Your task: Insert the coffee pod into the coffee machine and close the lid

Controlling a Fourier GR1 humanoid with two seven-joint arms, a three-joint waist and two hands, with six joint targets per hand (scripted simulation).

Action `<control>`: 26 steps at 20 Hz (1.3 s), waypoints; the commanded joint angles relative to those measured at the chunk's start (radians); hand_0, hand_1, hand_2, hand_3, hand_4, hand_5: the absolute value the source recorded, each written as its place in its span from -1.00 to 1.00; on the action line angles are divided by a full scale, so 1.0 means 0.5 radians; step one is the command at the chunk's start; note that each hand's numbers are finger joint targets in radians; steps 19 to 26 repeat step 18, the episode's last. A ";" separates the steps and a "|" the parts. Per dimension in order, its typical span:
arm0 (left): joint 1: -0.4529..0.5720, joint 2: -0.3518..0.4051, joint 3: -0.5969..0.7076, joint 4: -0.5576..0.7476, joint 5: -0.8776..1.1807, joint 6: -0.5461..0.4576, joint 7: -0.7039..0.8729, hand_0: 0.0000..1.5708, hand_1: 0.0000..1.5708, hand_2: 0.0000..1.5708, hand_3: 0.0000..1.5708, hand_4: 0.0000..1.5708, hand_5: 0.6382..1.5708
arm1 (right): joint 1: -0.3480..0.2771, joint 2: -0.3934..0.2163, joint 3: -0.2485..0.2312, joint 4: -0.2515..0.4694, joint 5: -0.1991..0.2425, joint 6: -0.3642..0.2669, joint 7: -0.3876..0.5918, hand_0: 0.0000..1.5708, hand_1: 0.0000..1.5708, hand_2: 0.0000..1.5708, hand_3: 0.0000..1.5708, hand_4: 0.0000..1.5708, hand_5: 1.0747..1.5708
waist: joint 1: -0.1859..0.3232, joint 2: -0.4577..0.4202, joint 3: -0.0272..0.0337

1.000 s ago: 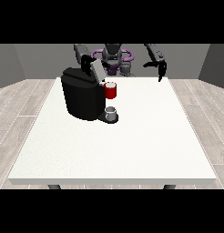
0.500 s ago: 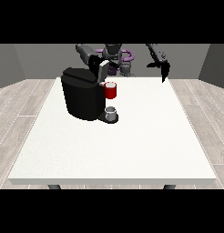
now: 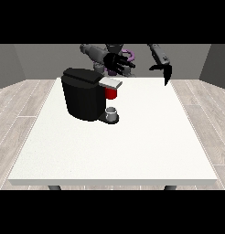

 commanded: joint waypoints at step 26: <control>0.018 -0.095 -0.135 0.236 -0.113 0.024 -0.193 -1.00 -1.00 -1.00 -1.00 -0.79 1.00 | 0.479 0.092 0.893 -0.221 -0.471 0.039 -0.335 -1.00 -1.00 -1.00 -1.00 -0.41 1.00 | 0.059 -0.153 -0.001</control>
